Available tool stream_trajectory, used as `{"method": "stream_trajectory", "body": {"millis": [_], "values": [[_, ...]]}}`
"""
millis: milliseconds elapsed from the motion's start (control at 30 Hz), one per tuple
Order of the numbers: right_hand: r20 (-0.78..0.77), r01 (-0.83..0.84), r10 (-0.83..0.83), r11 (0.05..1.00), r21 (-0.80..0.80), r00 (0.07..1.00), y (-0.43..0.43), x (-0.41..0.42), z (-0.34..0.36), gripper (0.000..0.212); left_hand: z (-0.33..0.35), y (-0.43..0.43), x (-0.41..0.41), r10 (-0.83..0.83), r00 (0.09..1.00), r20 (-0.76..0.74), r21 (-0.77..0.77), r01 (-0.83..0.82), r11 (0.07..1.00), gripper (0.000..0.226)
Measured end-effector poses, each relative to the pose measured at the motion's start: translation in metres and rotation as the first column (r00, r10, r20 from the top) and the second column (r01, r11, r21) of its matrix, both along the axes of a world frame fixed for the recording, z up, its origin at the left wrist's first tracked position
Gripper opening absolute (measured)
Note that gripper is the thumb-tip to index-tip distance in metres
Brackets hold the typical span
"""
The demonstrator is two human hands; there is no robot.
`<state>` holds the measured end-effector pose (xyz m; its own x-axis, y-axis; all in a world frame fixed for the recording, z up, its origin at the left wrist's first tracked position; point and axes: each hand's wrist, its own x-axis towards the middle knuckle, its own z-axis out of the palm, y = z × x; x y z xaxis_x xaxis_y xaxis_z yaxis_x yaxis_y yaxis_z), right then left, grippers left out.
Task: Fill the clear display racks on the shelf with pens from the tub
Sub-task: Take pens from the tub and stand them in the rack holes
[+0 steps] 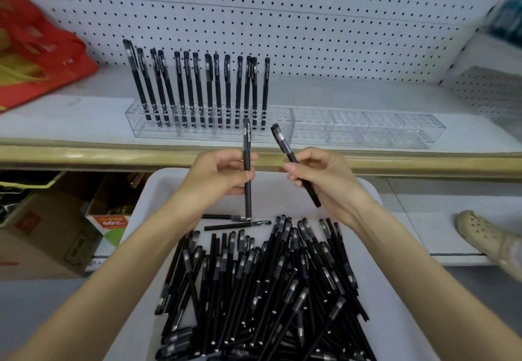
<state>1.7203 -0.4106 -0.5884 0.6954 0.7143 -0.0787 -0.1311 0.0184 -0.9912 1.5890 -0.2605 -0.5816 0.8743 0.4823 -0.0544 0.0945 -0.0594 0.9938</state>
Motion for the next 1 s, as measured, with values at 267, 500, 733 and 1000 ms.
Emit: {"method": "stream_trajectory", "body": {"millis": [267, 500, 733, 1000], "values": [[0.394, 0.068, -0.028, 0.994, -0.088, 0.919, 0.024, 0.046, 0.042, 0.011, 0.024, 0.023, 0.027, 0.130, 0.979, 0.157, 0.010, -0.133, 0.991, 0.030], [0.408, 0.093, -0.065, 0.995, -0.048, 0.911, 0.042, 0.081, 0.076, 0.007, 0.028, 0.035, 0.042, 0.130, 0.978, 0.163, 0.035, -0.138, 0.990, 0.022], [0.362, 0.177, -0.198, 0.980, 0.092, 0.911, 0.071, 0.105, 0.076, 0.014, 0.022, 0.042, 0.047, 0.149, 0.973, 0.178, 0.006, -0.152, 0.988, 0.019], [0.551, 0.203, -0.194, 0.978, 0.046, 0.812, 0.093, 0.111, 0.061, 0.017, 0.010, 0.038, 0.048, 0.114, 0.979, 0.169, -0.023, -0.112, 0.993, 0.016]]}}
